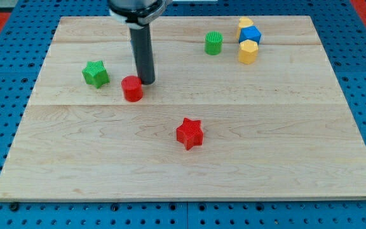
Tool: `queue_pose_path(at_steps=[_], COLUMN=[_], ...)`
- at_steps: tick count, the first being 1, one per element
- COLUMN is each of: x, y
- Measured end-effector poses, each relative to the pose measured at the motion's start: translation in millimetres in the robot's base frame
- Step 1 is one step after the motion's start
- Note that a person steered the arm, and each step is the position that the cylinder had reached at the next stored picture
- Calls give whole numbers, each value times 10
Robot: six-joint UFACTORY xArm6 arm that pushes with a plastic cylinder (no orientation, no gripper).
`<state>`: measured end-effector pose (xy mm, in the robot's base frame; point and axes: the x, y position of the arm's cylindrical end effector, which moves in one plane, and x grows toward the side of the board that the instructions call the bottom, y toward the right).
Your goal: Nudge the green star towards left
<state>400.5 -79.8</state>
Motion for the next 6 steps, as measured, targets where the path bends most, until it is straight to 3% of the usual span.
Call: queue_pose_path(at_steps=[1, 3, 5, 6], x=[456, -212, -361, -375], y=[-51, -77, -692, -153])
